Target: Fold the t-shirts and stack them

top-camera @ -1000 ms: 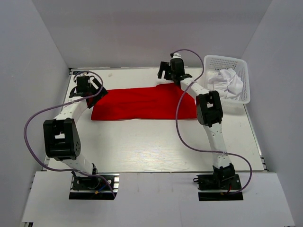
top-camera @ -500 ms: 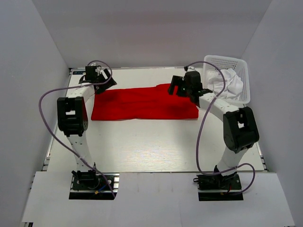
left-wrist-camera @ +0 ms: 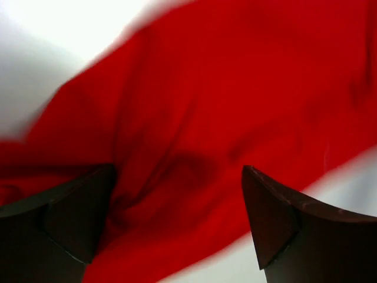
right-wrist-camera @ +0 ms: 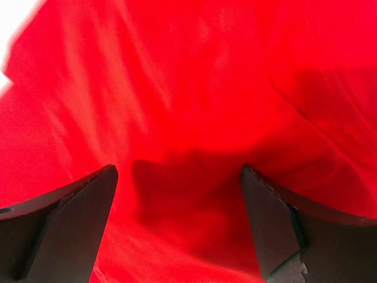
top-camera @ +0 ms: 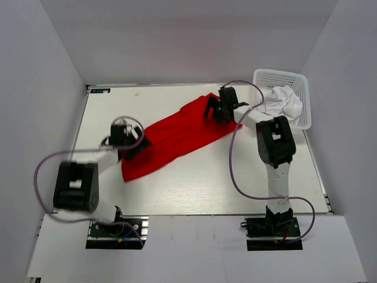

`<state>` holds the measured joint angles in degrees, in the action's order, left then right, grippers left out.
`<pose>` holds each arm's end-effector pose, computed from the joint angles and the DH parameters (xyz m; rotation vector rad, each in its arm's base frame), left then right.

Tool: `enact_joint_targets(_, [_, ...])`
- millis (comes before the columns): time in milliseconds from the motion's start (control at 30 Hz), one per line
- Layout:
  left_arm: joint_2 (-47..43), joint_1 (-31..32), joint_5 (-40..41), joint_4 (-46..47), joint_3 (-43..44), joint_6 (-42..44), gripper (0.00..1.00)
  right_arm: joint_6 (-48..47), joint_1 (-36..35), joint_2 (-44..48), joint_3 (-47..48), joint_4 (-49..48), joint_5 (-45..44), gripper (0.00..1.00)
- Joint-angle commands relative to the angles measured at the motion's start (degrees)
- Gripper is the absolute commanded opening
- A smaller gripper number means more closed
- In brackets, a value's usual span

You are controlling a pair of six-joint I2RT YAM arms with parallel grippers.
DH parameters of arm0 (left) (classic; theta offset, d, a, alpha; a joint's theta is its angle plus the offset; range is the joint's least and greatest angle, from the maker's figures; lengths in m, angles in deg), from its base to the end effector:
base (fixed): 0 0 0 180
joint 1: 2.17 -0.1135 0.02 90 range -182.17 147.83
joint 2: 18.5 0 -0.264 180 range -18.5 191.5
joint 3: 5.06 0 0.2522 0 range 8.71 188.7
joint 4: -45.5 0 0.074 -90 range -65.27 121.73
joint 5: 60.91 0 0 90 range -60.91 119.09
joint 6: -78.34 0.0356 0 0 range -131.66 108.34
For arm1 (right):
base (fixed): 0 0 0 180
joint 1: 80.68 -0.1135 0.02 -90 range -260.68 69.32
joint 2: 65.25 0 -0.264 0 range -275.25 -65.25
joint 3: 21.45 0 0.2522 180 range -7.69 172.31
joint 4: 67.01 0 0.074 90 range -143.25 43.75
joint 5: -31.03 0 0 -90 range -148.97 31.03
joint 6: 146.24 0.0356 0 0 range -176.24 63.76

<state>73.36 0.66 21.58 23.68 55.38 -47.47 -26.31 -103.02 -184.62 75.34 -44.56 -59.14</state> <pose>0.3086 -0.0199 0.1583 -0.6688 2.4548 -0.4372 0.4253 0.1747 0.1692 0.1603 2.3950 0.4344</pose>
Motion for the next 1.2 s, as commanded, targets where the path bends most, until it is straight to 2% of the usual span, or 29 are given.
enact_joint_targets(0, [-12.5, 6.6, -16.2, -1.3, -20.5, -7.8, 1.00, -2.8, -0.3, -11.1, 13.7, 1.3, 7.9, 0.90])
enact_joint_targets(33, [-15.3, 7.9, -19.4, -0.8, -24.1, -10.7, 1.00, -3.9, -0.7, -16.3, 17.2, 1.2, 9.2, 0.90])
enact_joint_targets(67, [-18.1, 10.2, -23.0, -2.6, -27.7, -10.7, 1.00, -6.1, -1.2, -19.2, 31.0, 3.7, 11.2, 0.90])
enact_joint_targets(100, [-23.9, 11.7, -24.2, -5.1, -28.7, -10.7, 1.00, -8.3, -1.6, -22.0, 36.5, 5.1, 12.3, 0.90])
enact_joint_targets(133, [-27.1, 12.8, -29.1, -8.0, -30.3, -10.1, 1.00, -10.7, -1.5, -30.1, 41.4, 8.9, 14.1, 0.90])
enact_joint_targets(167, [-30.5, 14.8, -30.4, -9.8, -30.3, -10.1, 1.00, -11.2, -1.7, -32.5, 55.0, 9.7, 14.8, 0.90])
enact_joint_targets(200, [-38.0, 15.9, -31.2, -11.2, -30.3, -10.9, 1.00, -10.9, -1.8, -35.1, 57.7, 10.4, 15.3, 0.90])
enact_joint_targets(267, [-46.0, 17.2, -31.9, -14.7, -29.5, -12.4, 1.00, -9.6, -1.6, -32.5, 54.0, 3.8, 15.6, 0.90])
enact_joint_targets(300, [-49.6, 17.8, -31.0, -16.4, -28.2, -12.4, 1.00, -9.3, -1.8, -27.5, 41.6, -3.6, 15.2, 0.90])
enact_joint_targets(333, [-54.9, 17.8, -29.0, -17.9, -25.4, -11.8, 1.00, -9.5, -2.1, -23.1, 38.7, -6.5, 14.2, 0.90])
enact_joint_targets(367, [-56.5, 17.8, -28.1, -20.2, -24.2, -10.2, 1.00, -9.7, -2.4, -20.5, 37.6, -7.5, 13.0, 0.90])
enact_joint_targets(400, [-57.2, 17.8, -27.3, -21.0, -22.4, -8.9, 1.00, -11.9, -2.5, -20.2, 40.9, -6.2, 12.9, 0.90])
enact_joint_targets(467, [-55.7, 17.8, -26.0, -21.6, -21.6, -5.1, 1.00, -14.6, -4.0, -20.5, 45.2, -0.3, 11.2, 0.90])
enact_joint_targets(533, [-52.5, 17.8, -23.2, -21.6, -20.1, -1.7, 1.00, -16.3, -5.4, -18.5, 49.0, 0.7, 9.4, 0.90])
enact_joint_targets(667, [-43.4, 17.8, -15.0, -20.4, -15.5, 1.6, 1.00, -18.8, -7.9, -12.2, 41.4, 1.0, 4.3, 0.90])
enact_joint_targets(733, [-40.8, 17.8, -9.2, -19.3, -12.8, -1.4, 1.00, -17.4, -9.5, -9.3, 39.6, 9.4, 1.8, 0.90])
enact_joint_targets(800, [-39.5, 17.8, -8.0, -15.2, -12.1, -2.6, 1.00, -14.3, -10.3, -3.6, 34.0, 13.4, -3.5, 0.90])
enact_joint_targets(833, [-39.5, 17.8, -7.3, -13.8, -12.1, -3.1, 1.00, -12.0, -12.0, -2.1, 24.8, 15.6, -7.1, 0.90])
enact_joint_targets(900, [-40.0, 17.3, -5.6, -11.2, -13.7, -4.6, 1.00, -8.8, -13.6, 5.1, 18.0, 14.7, -7.6, 0.90])
enact_joint_targets(1000, [-41.1, 16.8, -3.8, -8.3, -16.2, -5.8, 1.00, -6.0, -16.5, 11.3, 2.4, 11.9, -6.6, 0.90])
enact_joint_targets(1100, [-41.1, 16.8, -3.3, -6.2, -17.5, -7.2, 1.00, -4.9, -18.1, 12.7, -3.7, 9.3, -6.2, 0.90])
enact_joint_targets(1167, [-40.4, 16.8, -3.3, -5.7, -18.0, -7.2, 1.00, -4.7, -18.3, 11.4, -3.9, 10.0, -6.9, 0.90])
